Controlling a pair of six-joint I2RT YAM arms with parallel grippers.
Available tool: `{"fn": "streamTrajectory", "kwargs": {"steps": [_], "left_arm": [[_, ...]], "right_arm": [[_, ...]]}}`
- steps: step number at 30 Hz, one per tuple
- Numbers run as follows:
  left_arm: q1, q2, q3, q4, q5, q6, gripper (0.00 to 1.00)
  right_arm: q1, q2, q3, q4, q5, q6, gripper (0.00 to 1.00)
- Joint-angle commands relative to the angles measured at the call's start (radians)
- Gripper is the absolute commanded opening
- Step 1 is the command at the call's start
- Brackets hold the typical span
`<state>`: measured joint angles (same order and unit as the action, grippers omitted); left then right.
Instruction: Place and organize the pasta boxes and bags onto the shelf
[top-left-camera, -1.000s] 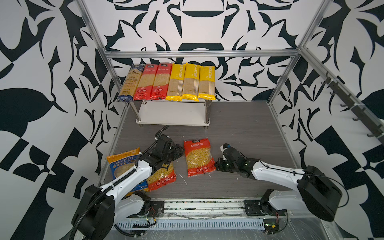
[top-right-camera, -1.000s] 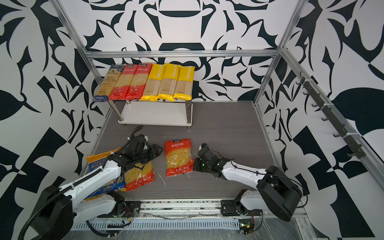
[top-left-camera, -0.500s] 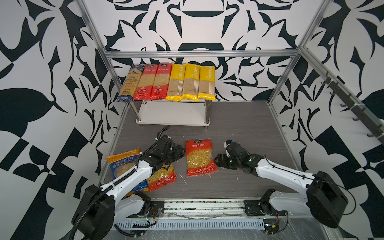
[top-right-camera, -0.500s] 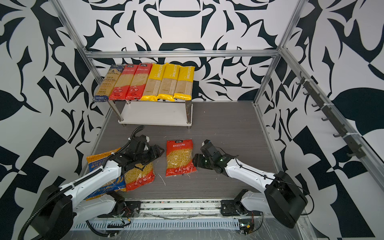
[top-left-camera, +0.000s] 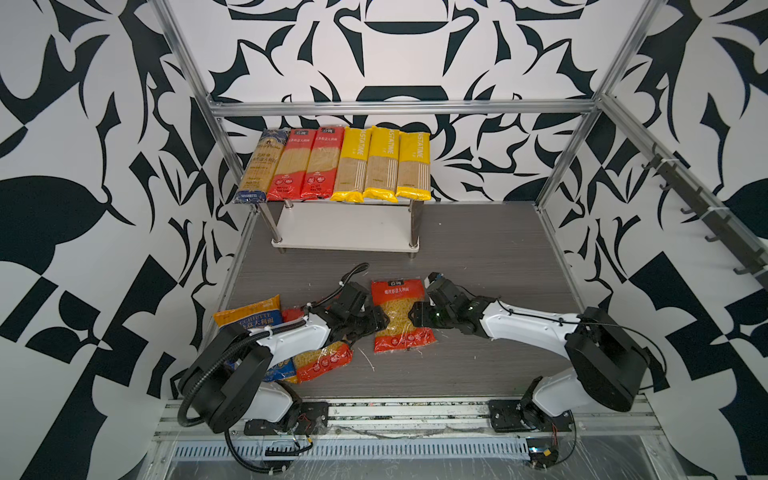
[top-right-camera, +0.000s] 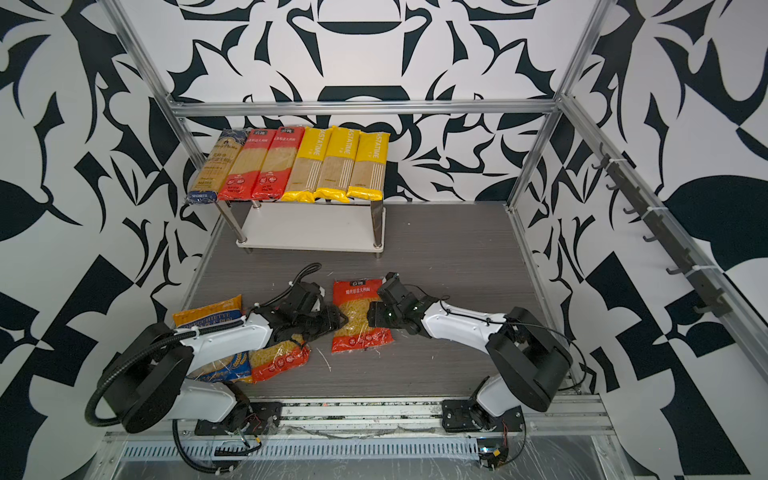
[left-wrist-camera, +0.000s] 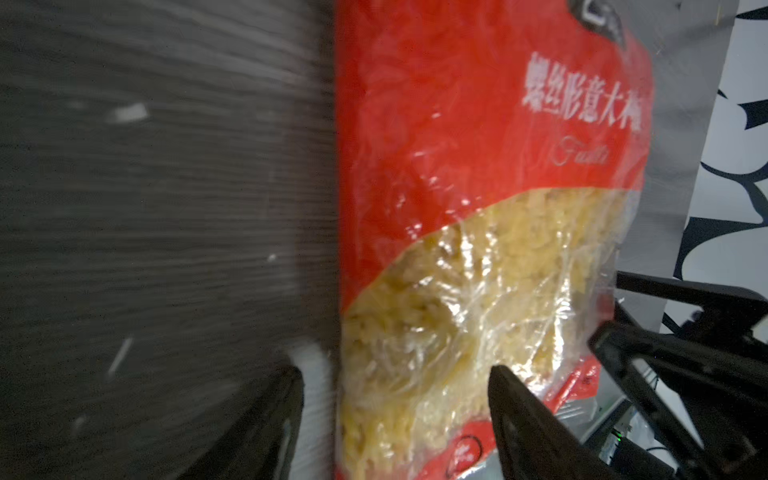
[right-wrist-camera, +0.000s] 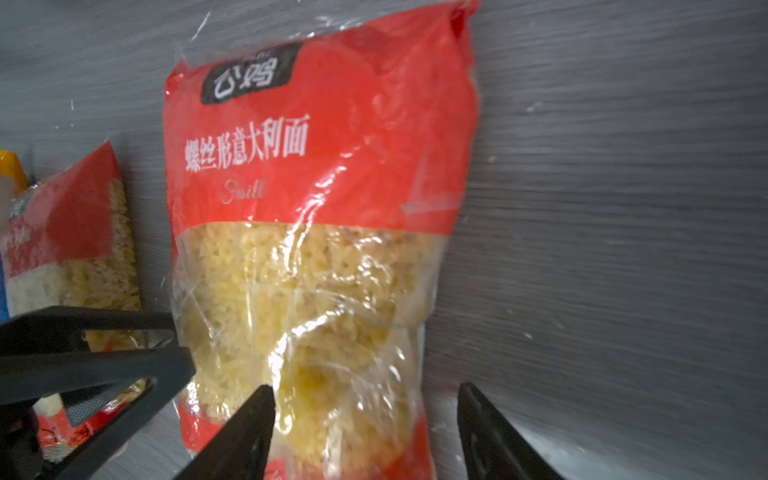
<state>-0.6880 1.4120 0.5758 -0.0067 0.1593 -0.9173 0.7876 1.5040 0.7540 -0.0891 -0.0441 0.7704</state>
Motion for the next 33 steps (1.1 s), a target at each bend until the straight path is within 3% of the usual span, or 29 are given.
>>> {"fn": "streamTrajectory", "kwargs": {"steps": [1, 4, 9, 15, 19, 25, 33], "left_arm": [[-0.004, 0.061, 0.029, 0.033, 0.045, 0.008, 0.73], [-0.005, 0.113, 0.047, 0.072, 0.101, 0.009, 0.72], [-0.004, 0.13, 0.06, 0.082, 0.128, 0.02, 0.6], [-0.002, 0.04, 0.051, 0.035, 0.09, 0.054, 0.42], [0.022, -0.023, 0.055, -0.017, 0.066, 0.092, 0.32], [0.102, -0.123, 0.078, -0.129, 0.064, 0.152, 0.23], [0.201, -0.307, 0.17, -0.301, 0.027, 0.275, 0.2]], "right_arm": [[0.013, 0.026, 0.027, 0.072, 0.003, -0.009, 0.71], [0.02, 0.067, 0.021, 0.136, -0.042, 0.013, 0.67], [0.02, 0.088, -0.021, 0.282, -0.116, 0.084, 0.55], [0.02, 0.1, -0.038, 0.412, -0.157, 0.151, 0.24], [0.022, 0.109, -0.001, 0.457, -0.18, 0.168, 0.11], [0.026, 0.132, 0.075, 0.508, -0.201, 0.192, 0.04], [0.057, 0.181, 0.228, 0.552, -0.174, 0.146, 0.0]]}}
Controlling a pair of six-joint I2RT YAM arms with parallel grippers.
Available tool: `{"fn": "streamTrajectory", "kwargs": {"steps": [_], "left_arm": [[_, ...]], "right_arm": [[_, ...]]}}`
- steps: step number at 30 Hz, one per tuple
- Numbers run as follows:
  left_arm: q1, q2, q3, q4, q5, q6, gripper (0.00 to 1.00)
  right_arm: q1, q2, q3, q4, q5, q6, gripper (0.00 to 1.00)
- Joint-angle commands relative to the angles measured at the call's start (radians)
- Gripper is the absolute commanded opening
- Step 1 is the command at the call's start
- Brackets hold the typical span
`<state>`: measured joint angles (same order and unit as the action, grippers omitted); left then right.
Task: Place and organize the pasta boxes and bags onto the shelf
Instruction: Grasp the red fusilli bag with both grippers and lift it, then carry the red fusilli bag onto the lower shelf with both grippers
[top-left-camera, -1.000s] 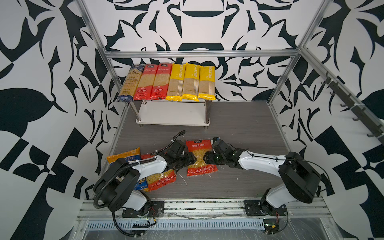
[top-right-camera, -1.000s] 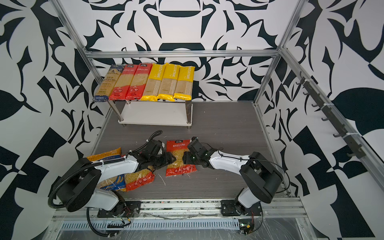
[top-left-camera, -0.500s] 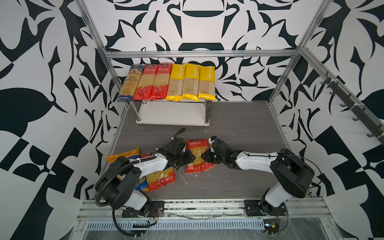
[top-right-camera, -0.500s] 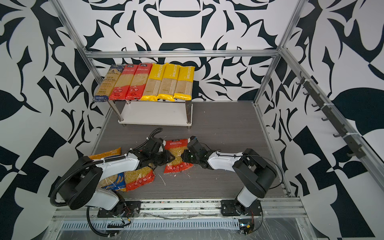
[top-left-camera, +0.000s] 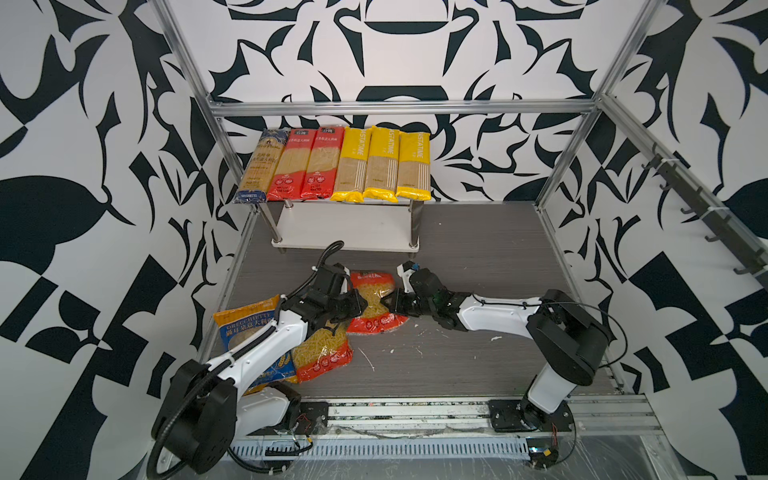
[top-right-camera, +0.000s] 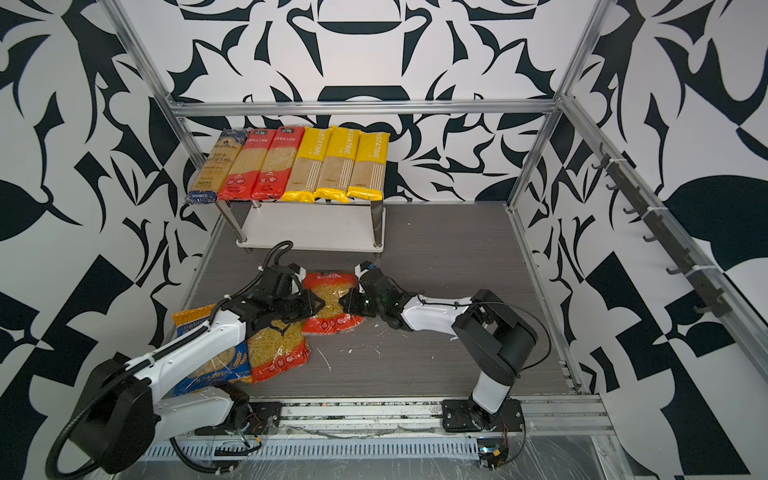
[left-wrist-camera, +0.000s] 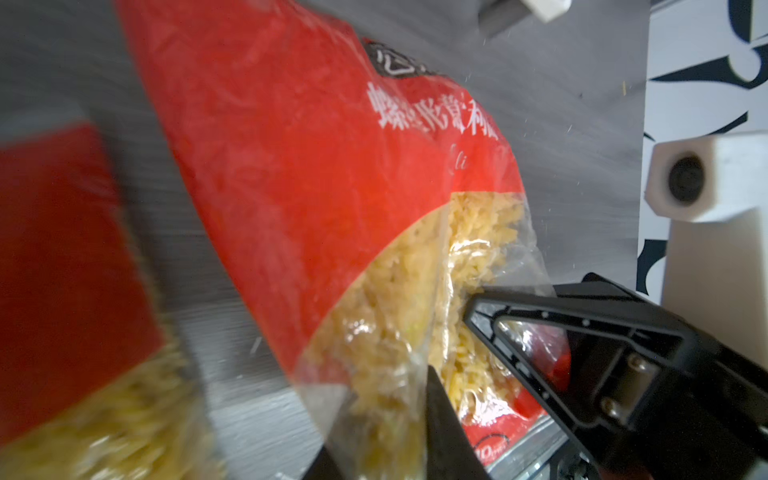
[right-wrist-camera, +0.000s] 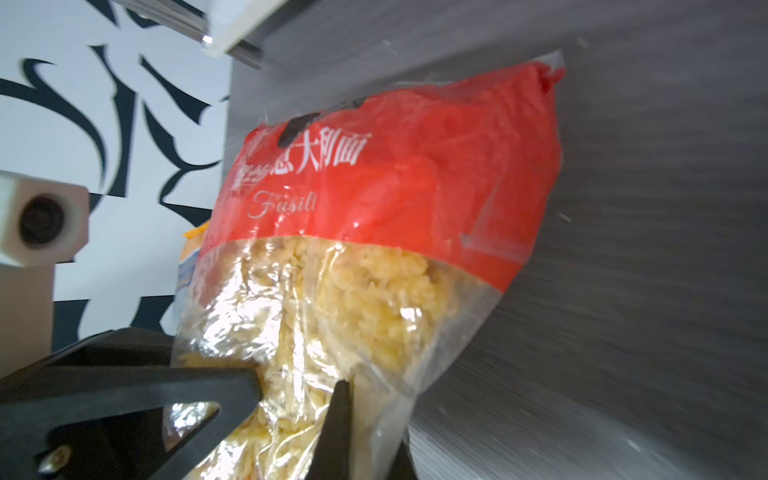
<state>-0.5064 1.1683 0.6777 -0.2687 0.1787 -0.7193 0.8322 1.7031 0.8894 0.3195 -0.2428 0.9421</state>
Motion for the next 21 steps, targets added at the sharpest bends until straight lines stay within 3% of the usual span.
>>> {"fn": "streamTrajectory", "kwargs": {"steps": [1, 9, 15, 21], "left_arm": [[0.034, -0.079, 0.082, -0.052, 0.002, 0.097, 0.2], [0.143, -0.081, 0.174, -0.002, -0.075, 0.219, 0.19], [0.211, 0.076, 0.255, 0.14, -0.155, 0.221, 0.21], [0.248, 0.246, 0.344, 0.238, -0.19, 0.242, 0.27]], "right_arm": [[0.014, -0.012, 0.11, 0.159, 0.04, -0.04, 0.0], [0.022, 0.056, 0.216, 0.322, 0.183, -0.171, 0.0], [0.021, 0.232, 0.337, 0.537, 0.293, -0.298, 0.0], [0.002, 0.43, 0.593, 0.516, 0.336, -0.346, 0.0]]}}
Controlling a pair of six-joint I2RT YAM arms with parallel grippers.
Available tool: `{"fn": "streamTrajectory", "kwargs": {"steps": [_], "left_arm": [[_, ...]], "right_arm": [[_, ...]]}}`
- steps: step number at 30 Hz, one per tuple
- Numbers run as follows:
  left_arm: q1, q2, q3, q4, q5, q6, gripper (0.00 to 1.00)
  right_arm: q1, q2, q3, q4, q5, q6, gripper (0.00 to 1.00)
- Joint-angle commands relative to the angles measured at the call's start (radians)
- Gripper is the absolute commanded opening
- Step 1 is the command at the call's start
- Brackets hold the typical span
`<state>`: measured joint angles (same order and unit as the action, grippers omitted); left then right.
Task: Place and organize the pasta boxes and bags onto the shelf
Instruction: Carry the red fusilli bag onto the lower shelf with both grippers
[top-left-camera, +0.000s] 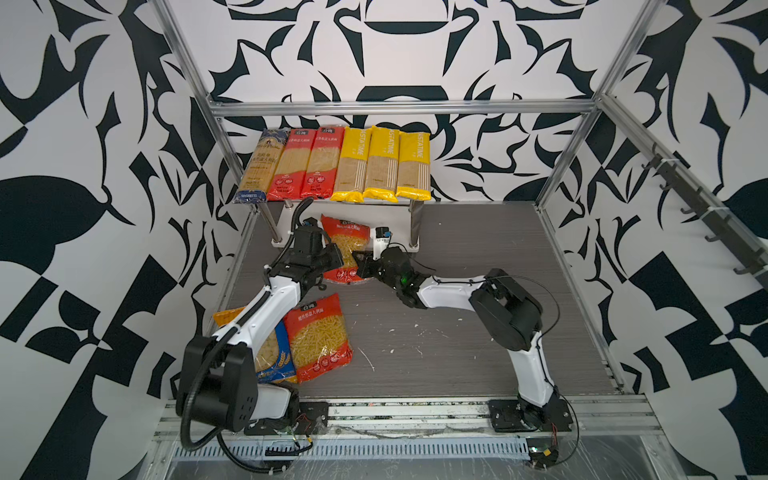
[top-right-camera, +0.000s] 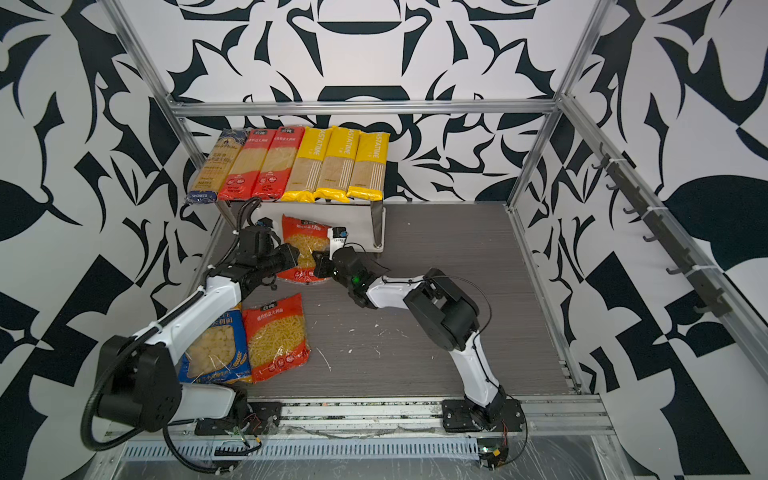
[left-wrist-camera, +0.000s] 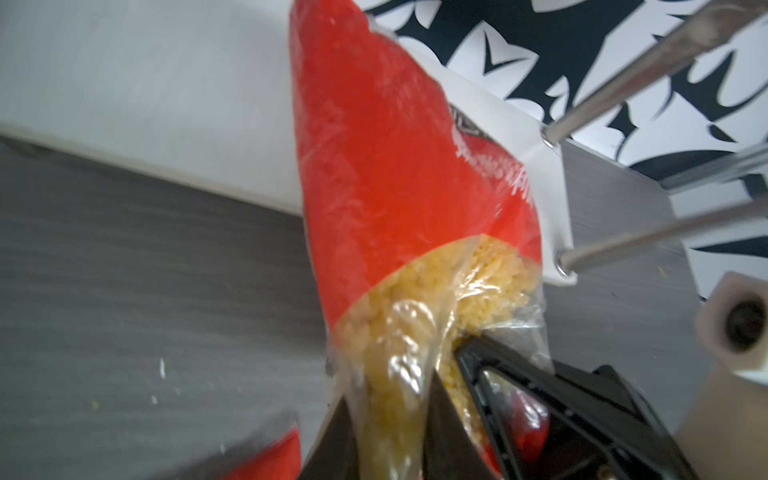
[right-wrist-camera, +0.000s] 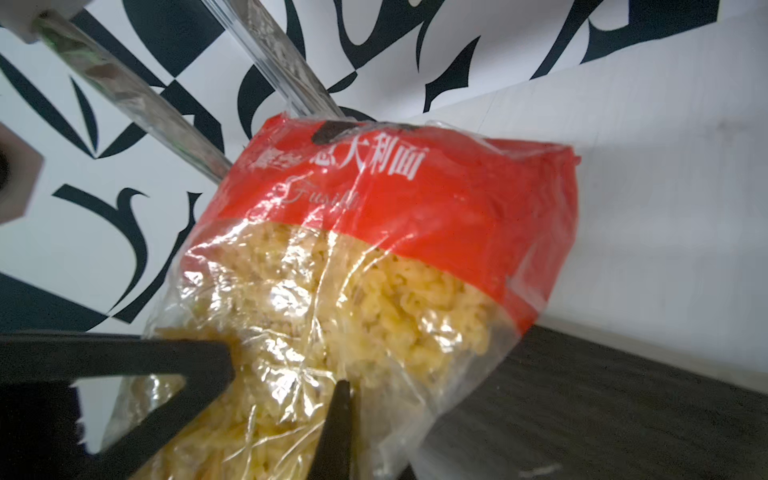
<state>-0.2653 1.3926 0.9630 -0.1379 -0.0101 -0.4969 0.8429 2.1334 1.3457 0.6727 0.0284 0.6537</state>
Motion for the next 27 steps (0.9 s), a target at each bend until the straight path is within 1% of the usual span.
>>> {"fn": "streamTrajectory", "kwargs": {"steps": [1, 2, 5, 8, 13, 14, 16, 22, 27], "left_arm": [[0.016, 0.041, 0.074, 0.105, -0.022, 0.02, 0.32], [0.024, 0.058, 0.092, 0.091, -0.053, 0.014, 0.36], [0.046, 0.072, 0.128, 0.028, -0.081, 0.008, 0.47], [0.047, 0.02, 0.106, 0.001, -0.072, 0.004, 0.52], [0.046, -0.11, 0.026, -0.058, -0.054, -0.056, 0.56], [0.046, -0.169, 0.001, -0.061, -0.047, -0.076, 0.56], [0.046, -0.228, -0.051, -0.063, -0.036, -0.112, 0.57], [0.047, -0.36, -0.184, -0.081, -0.02, -0.191, 0.62], [0.047, -0.382, -0.257, -0.051, 0.001, -0.254, 0.68]], "right_arm": [[-0.017, 0.032, 0.176, 0.151, 0.064, -0.052, 0.0], [-0.028, 0.062, 0.215, 0.132, 0.061, -0.042, 0.0], [-0.055, 0.12, 0.297, 0.085, 0.037, -0.013, 0.0], [-0.07, 0.146, 0.339, 0.034, 0.002, 0.0, 0.0], [-0.076, 0.166, 0.357, -0.005, -0.028, 0.038, 0.0], [-0.075, 0.175, 0.365, -0.006, -0.029, 0.052, 0.0], [-0.074, 0.199, 0.394, -0.02, -0.028, 0.08, 0.0], [-0.067, 0.29, 0.57, -0.061, 0.002, 0.135, 0.0], [-0.067, 0.385, 0.749, -0.12, 0.035, 0.183, 0.0]]}}
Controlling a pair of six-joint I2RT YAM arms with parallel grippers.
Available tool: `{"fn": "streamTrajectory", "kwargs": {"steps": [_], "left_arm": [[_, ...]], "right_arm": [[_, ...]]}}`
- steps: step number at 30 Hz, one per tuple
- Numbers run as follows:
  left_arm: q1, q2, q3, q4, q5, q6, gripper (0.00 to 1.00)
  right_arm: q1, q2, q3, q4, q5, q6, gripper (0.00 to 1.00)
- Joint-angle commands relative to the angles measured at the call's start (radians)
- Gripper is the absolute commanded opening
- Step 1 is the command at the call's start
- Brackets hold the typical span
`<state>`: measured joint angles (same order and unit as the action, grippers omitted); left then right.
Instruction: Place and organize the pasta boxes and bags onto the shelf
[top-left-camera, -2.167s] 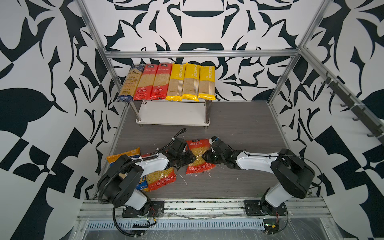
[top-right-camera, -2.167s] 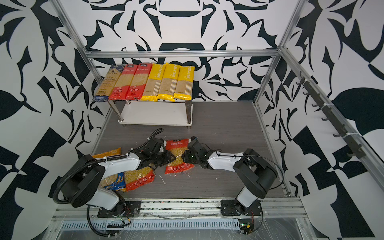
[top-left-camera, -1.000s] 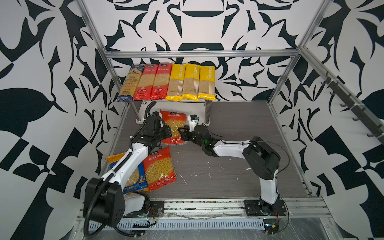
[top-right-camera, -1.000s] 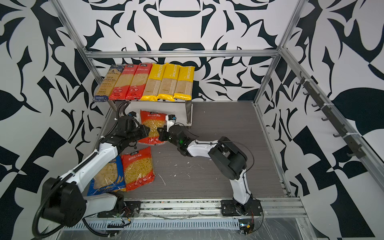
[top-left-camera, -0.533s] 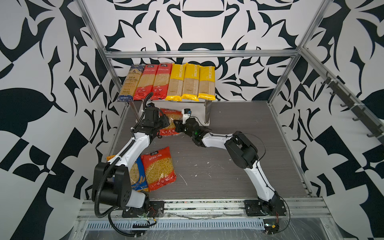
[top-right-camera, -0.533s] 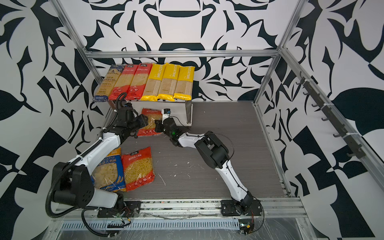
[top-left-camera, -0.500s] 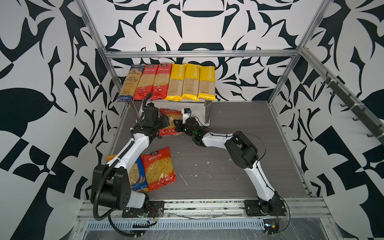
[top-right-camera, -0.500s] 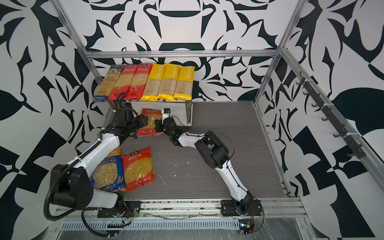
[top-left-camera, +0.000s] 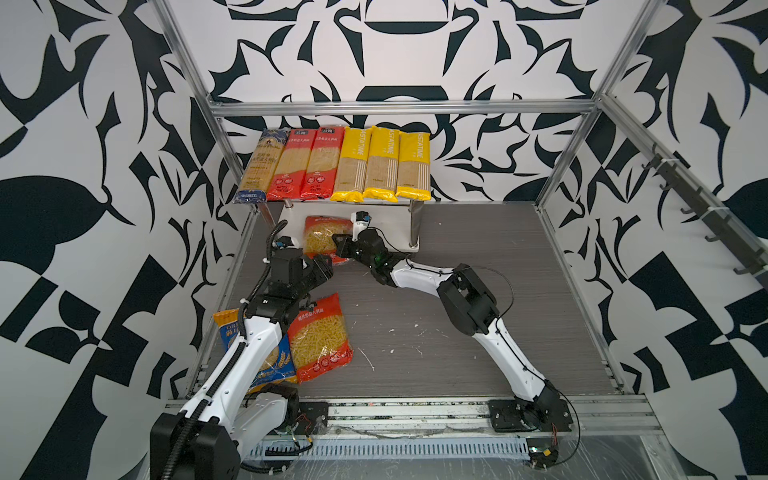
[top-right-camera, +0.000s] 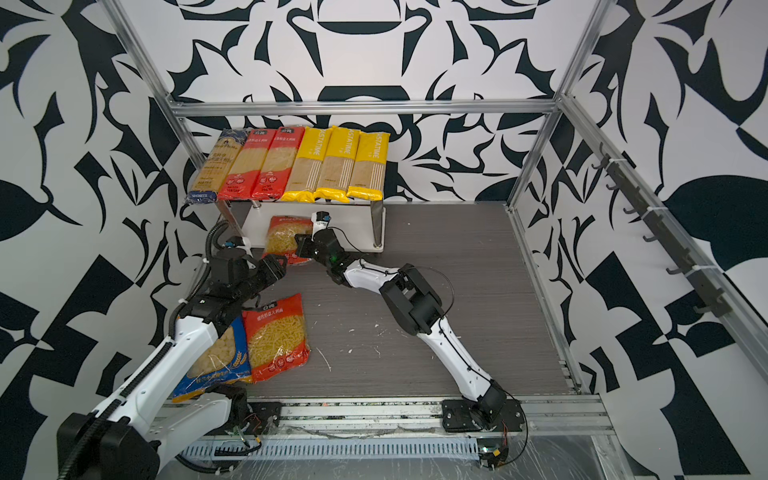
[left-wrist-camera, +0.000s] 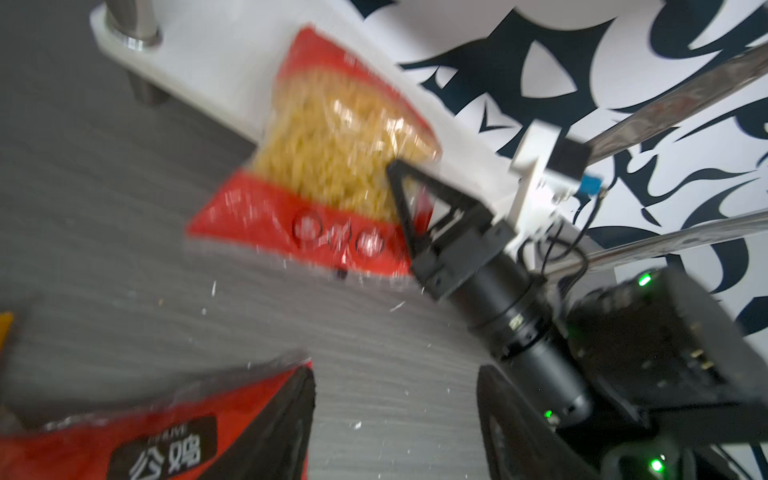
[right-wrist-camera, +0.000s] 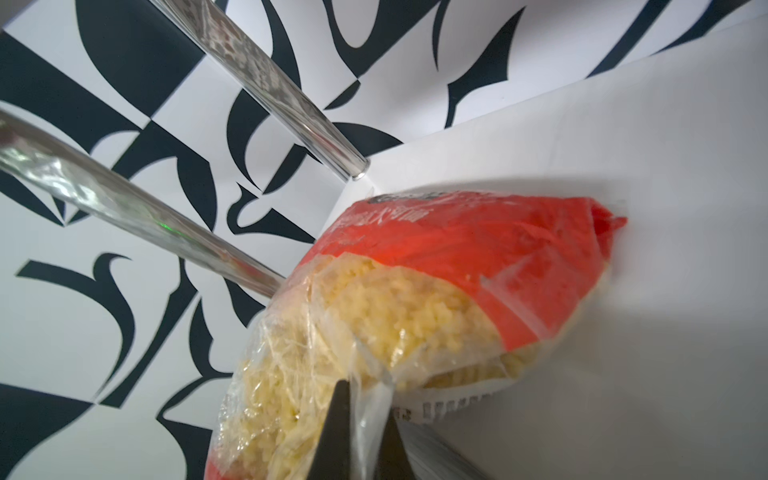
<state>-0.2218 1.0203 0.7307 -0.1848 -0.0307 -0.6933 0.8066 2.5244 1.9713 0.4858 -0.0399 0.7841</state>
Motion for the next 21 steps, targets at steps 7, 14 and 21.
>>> {"fn": "streamTrajectory", "kwargs": {"steps": [7, 14, 21], "left_arm": [[0.024, 0.046, -0.088, 0.136, 0.12, -0.163, 0.79], [0.151, 0.095, -0.231, 0.428, 0.261, -0.325, 0.84], [0.222, 0.159, -0.257, 0.557, 0.295, -0.357, 0.84]], "right_arm": [[-0.029, 0.16, 0.457, -0.096, 0.082, 0.088, 0.03], [-0.035, 0.09, 0.363, -0.207, -0.034, 0.065, 0.58], [-0.061, -0.155, -0.049, -0.102, -0.093, 0.098, 0.63]]}}
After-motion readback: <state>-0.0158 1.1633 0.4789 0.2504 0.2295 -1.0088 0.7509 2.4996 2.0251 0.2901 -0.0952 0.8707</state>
